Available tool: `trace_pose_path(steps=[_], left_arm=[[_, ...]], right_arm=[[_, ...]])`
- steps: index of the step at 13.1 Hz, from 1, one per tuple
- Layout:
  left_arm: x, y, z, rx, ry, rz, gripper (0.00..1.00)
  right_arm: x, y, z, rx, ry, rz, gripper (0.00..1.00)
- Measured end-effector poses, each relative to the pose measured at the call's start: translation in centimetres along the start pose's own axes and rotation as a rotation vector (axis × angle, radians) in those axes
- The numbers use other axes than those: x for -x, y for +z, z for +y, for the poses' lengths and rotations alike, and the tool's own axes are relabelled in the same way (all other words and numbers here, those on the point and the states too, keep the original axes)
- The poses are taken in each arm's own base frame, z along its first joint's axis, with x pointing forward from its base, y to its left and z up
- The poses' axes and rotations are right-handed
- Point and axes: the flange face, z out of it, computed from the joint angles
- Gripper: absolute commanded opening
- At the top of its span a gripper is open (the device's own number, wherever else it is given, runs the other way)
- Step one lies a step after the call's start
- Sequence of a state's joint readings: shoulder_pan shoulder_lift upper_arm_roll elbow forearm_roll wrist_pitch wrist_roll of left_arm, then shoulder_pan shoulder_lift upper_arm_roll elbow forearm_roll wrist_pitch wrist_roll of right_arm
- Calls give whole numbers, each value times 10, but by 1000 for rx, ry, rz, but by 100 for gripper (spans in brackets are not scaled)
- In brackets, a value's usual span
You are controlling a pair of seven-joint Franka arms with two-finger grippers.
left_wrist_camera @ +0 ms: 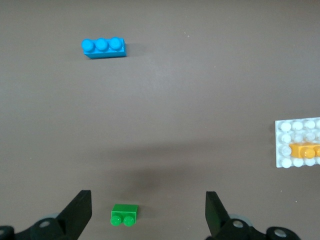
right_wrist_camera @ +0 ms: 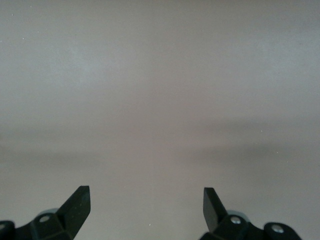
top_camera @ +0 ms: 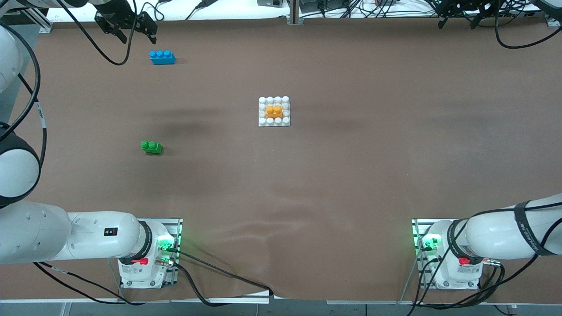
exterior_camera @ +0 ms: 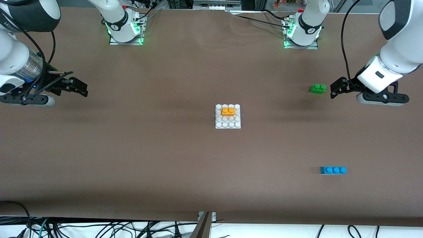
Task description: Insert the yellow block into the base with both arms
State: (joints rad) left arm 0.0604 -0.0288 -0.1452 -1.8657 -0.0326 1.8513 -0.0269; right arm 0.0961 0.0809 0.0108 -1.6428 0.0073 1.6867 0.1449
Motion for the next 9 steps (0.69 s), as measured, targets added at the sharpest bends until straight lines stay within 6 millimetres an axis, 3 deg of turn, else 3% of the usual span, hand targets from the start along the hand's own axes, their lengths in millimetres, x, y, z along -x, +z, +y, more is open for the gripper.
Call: trace_pose_path(steps=[5, 9], left_arm=[[-11, -28, -14, -8, -14, -47, 100], [-14, -33, -28, -7, -28, -41, 100]], right_arm=[[0, 1, 0, 0, 0, -3, 100], [-2, 4, 2, 1, 3, -8, 100]])
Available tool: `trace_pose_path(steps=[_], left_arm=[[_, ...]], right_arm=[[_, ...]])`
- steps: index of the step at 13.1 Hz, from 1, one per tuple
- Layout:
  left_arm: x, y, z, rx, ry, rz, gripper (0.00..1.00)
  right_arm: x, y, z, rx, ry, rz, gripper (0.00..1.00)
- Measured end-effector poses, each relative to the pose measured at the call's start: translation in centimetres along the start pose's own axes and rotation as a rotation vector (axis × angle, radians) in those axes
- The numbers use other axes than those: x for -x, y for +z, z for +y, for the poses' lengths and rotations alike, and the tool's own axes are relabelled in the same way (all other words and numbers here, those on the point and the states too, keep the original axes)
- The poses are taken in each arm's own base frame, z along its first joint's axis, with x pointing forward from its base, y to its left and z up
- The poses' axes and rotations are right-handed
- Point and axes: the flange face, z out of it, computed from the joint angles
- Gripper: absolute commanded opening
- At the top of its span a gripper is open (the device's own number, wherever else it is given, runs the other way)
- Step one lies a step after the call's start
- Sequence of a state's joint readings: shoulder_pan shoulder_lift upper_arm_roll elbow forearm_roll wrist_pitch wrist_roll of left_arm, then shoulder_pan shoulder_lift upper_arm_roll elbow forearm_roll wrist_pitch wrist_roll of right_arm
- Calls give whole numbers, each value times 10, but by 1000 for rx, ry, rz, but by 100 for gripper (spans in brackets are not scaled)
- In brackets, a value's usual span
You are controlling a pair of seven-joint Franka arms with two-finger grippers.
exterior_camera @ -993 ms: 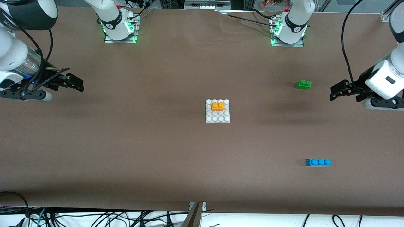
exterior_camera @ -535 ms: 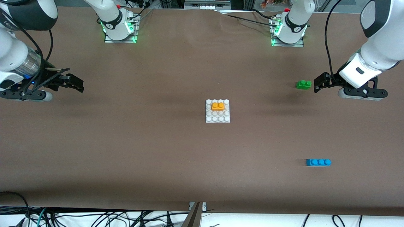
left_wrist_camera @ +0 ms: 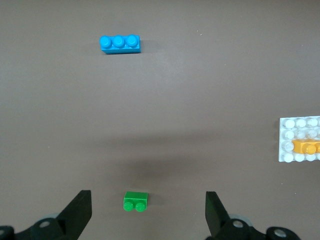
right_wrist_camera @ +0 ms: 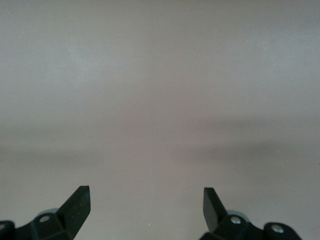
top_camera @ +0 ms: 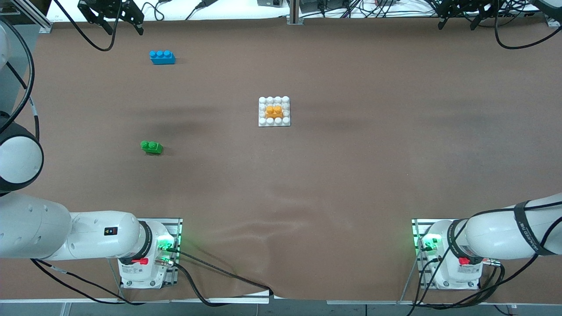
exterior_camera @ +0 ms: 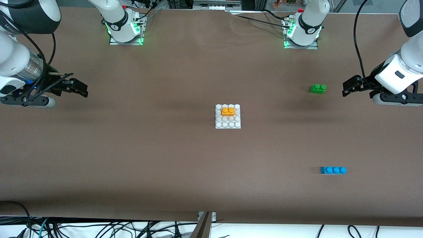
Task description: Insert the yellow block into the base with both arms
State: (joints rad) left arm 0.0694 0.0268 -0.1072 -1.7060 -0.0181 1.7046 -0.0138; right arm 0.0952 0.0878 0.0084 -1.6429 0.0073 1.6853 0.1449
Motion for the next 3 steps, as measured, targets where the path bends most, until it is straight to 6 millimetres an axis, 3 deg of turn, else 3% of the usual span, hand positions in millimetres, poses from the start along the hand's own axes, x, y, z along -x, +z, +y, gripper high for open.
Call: trace_pose_path(steps=[3], left_arm=[[2, -4, 0, 0, 0, -5, 100]], right_arm=[[0, 0, 1, 0, 1, 1, 100]])
